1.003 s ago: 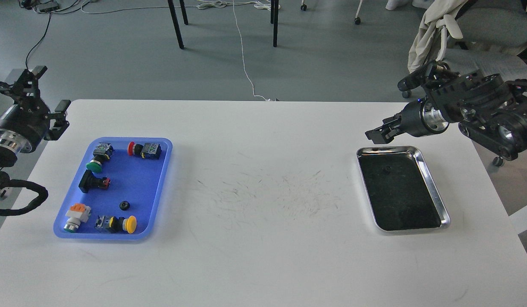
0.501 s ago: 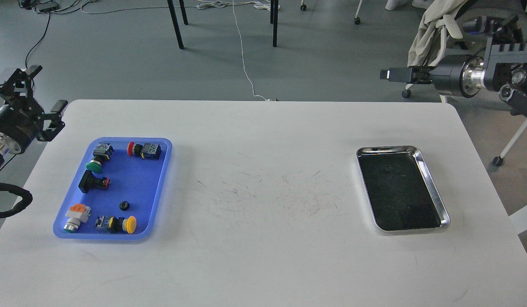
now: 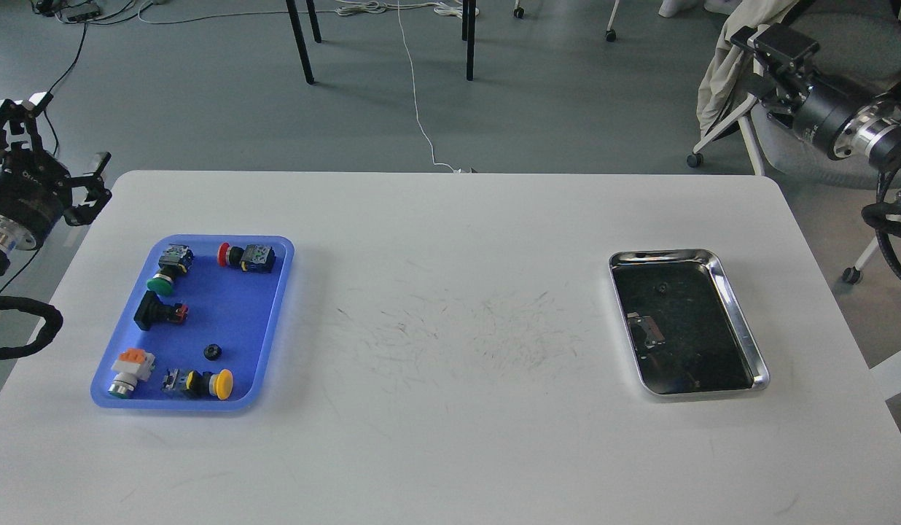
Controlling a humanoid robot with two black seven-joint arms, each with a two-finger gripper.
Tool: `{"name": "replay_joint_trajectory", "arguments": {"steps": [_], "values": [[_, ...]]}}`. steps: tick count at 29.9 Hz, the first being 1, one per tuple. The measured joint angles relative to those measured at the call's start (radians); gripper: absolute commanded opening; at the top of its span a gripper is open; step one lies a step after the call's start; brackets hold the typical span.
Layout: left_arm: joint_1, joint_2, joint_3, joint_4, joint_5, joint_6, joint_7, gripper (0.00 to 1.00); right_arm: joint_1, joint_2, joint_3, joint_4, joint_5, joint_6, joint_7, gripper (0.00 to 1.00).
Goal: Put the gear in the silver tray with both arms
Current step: 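Move the left gripper over the blue tray toward a small black gear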
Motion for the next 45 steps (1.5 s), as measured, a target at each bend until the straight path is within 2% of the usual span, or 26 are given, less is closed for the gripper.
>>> {"name": "replay_joint_trajectory", "arguments": {"steps": [5,9,11,14,17,21,28,32,35,38,45], "values": [[0.001,-0.008,-0.002,-0.015,-0.018,0.0,0.018,0.99,-0.015,-0.012,0.008,0.05,0.219,-0.061,0.0,0.9],[0.001,-0.009,-0.002,-0.048,-0.021,0.0,0.056,0.99,-0.021,-0.025,0.021,0.118,0.308,-0.111,0.0,0.92],[0.001,-0.009,0.0,-0.075,-0.021,0.0,0.062,0.99,-0.028,-0.037,0.034,0.16,0.341,-0.122,0.0,0.92],[0.005,0.001,0.024,-0.146,-0.012,0.018,0.065,0.99,-0.051,-0.05,0.065,0.204,0.377,-0.128,0.0,0.93],[0.01,0.062,0.07,-0.257,-0.003,0.046,0.065,0.99,-0.079,-0.051,0.109,0.214,0.386,-0.129,0.0,0.93],[0.012,0.14,0.144,-0.351,0.032,0.058,0.062,0.99,-0.116,-0.051,0.133,0.22,0.387,-0.128,0.0,0.94],[0.012,0.251,0.188,-0.376,0.256,0.011,0.048,0.99,-0.127,-0.045,0.144,0.224,0.385,-0.127,0.0,0.94],[0.019,0.298,0.193,-0.383,0.317,0.001,-0.003,0.99,-0.128,-0.043,0.144,0.224,0.383,-0.125,0.0,0.94],[0.021,0.371,0.189,-0.459,0.376,0.0,-0.027,0.99,-0.129,-0.044,0.143,0.223,0.381,-0.124,0.0,0.94],[0.022,0.438,0.185,-0.517,0.484,0.011,-0.031,0.99,-0.135,-0.044,0.146,0.219,0.38,-0.124,0.0,0.94],[0.023,0.487,0.197,-0.594,0.718,0.065,-0.032,0.97,-0.161,-0.035,0.163,0.214,0.381,-0.13,0.0,0.96]]}}
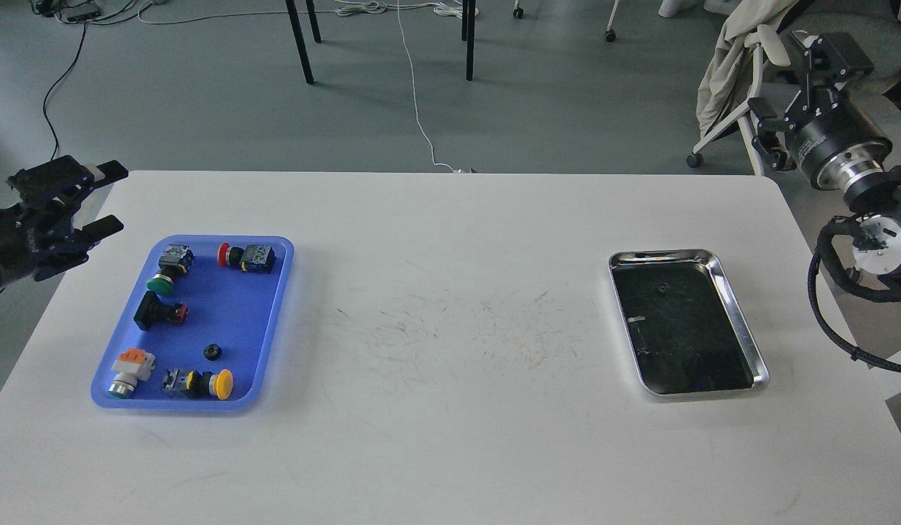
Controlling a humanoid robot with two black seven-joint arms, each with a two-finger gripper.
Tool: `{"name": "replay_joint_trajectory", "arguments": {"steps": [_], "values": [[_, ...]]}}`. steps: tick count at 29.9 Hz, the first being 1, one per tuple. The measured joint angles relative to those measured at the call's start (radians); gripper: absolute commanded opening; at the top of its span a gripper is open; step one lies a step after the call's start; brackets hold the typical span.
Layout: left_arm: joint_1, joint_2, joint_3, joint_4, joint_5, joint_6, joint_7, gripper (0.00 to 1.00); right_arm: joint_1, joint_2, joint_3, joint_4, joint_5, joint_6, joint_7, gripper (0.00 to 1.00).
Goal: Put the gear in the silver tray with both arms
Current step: 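Move the left gripper over the blue tray toward a small black gear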
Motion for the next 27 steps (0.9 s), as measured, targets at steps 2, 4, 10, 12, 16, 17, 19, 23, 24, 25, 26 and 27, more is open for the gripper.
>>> {"name": "replay_joint_trajectory", "arguments": {"steps": [2,4,10,12,16,17,19,23,24,25,26,27], "values": [[0.002,0.002,0.005,-0.024,0.066,0.015,0.0,0.94,-0.006,0.007,0.001,-0.003,0.0,-0.004,0.0,0.96],[0.007,0.004,0.015,-0.041,0.12,0.027,0.0,0.91,-0.008,0.012,0.001,-0.004,0.0,-0.008,0.0,0.96],[0.013,0.014,0.041,-0.097,0.304,0.044,0.0,0.85,-0.009,0.015,-0.001,-0.006,-0.005,-0.019,0.0,0.96],[0.018,0.031,0.043,-0.128,0.346,0.049,0.0,0.85,-0.009,0.016,-0.002,-0.006,-0.006,-0.021,0.0,0.96],[0.018,0.063,0.029,-0.143,0.36,0.077,0.0,0.88,-0.009,0.015,-0.003,-0.008,-0.007,-0.024,0.0,0.96],[0.015,0.063,0.028,-0.138,0.347,0.095,0.0,0.88,-0.009,0.015,-0.003,-0.01,-0.007,-0.025,0.0,0.96],[0.017,0.058,0.034,-0.129,0.324,0.142,0.0,0.88,-0.011,0.015,-0.003,-0.012,-0.007,-0.026,0.0,0.96],[0.039,0.055,0.068,-0.141,0.31,0.199,0.0,0.88,-0.012,0.015,-0.002,-0.013,-0.007,-0.026,0.0,0.96],[0.04,0.059,0.073,-0.144,0.306,0.201,0.0,0.89,-0.012,0.015,-0.002,-0.013,-0.007,-0.026,0.0,0.96],[0.04,0.065,0.076,-0.147,0.303,0.201,0.0,0.94,-0.012,0.015,-0.002,-0.013,-0.007,-0.026,0.0,0.96],[0.039,0.073,0.077,-0.149,0.303,0.201,0.0,0.99,-0.012,0.017,-0.002,-0.013,-0.007,-0.026,0.0,0.96],[0.038,0.081,0.078,-0.151,0.302,0.2,0.0,0.99,-0.012,0.019,-0.002,-0.013,-0.007,-0.026,0.0,0.96]]}}
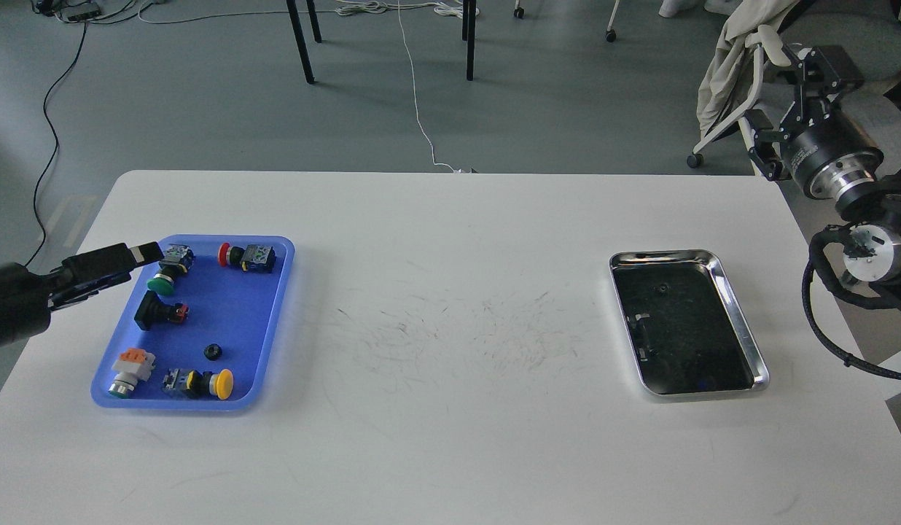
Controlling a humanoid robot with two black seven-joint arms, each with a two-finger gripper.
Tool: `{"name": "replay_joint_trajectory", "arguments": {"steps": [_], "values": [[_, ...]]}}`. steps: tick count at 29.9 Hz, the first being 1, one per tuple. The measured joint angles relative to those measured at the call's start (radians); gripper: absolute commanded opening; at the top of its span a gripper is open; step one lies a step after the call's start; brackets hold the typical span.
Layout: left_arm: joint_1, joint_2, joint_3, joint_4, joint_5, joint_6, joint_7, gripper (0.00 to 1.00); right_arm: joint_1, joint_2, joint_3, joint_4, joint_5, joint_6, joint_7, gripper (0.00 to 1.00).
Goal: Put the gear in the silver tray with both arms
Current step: 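Move the left gripper over the blue tray toward a small black gear, then lower the left gripper and close it on the small black gear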
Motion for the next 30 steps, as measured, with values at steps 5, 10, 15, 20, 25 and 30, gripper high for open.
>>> {"name": "replay_joint_trajectory", "arguments": {"steps": [5,10,15,20,25,30], "values": [[-0.01,0.014,-0.005,0.001,-0.004,-0.017,0.0,0.99,0.0,0.004,0.0,0.005,0.0,-0.011,0.0,0.96],[-0.01,0.018,-0.004,-0.031,0.08,-0.019,0.0,0.99,-0.002,0.005,0.0,0.011,0.0,-0.019,0.0,0.96],[-0.005,-0.002,0.002,-0.048,0.396,0.112,0.0,0.98,-0.002,0.003,0.0,0.013,-0.001,-0.021,0.0,0.96],[-0.008,-0.03,0.003,-0.054,0.521,0.158,0.0,0.98,-0.002,0.001,-0.001,0.013,-0.001,-0.024,0.0,0.96],[-0.008,-0.096,-0.002,-0.025,0.679,0.194,0.0,0.97,-0.002,0.0,-0.003,0.013,-0.003,-0.027,0.0,0.96],[-0.005,-0.162,0.004,0.018,0.745,0.207,0.0,0.97,0.002,0.001,-0.007,0.01,-0.003,-0.035,0.0,0.96]]}}
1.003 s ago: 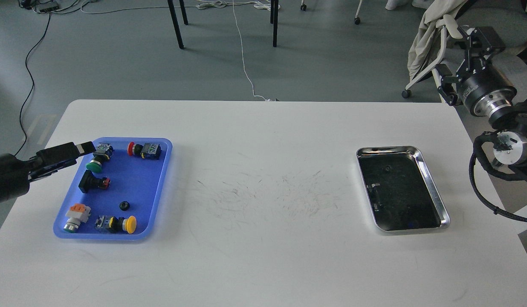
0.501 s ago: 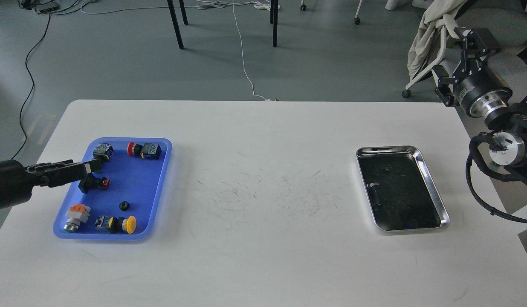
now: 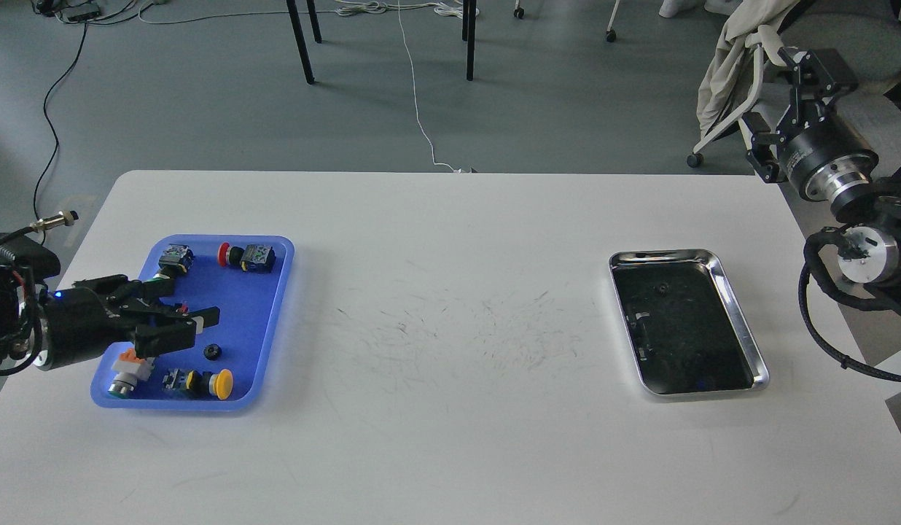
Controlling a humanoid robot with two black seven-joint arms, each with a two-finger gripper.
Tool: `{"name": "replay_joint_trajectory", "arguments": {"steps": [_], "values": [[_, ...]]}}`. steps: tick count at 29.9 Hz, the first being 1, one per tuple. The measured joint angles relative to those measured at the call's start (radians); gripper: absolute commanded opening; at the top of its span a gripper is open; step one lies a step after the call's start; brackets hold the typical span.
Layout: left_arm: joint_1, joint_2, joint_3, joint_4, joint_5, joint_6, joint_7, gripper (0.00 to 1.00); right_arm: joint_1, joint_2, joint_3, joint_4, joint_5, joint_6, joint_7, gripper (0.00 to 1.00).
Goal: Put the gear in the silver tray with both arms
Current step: 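Lower the left gripper and close it on the small black gear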
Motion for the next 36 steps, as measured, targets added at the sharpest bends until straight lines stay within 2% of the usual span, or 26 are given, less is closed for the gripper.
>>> {"name": "replay_joint_trajectory", "arguments": {"steps": [6,26,36], "values": [[0.007,-0.027,0.002,0.033,0.046,0.0,0.0,0.91,0.0,0.0,-0.005,-0.002,-0.001,-0.005,0.0,0.96],[0.013,-0.111,0.028,0.121,0.19,-0.001,0.0,0.91,-0.003,0.002,-0.004,-0.01,-0.04,-0.006,0.0,0.96],[0.016,-0.131,0.028,0.123,0.236,0.003,0.0,0.82,-0.006,0.002,-0.007,-0.014,-0.04,-0.006,0.0,0.96]]}}
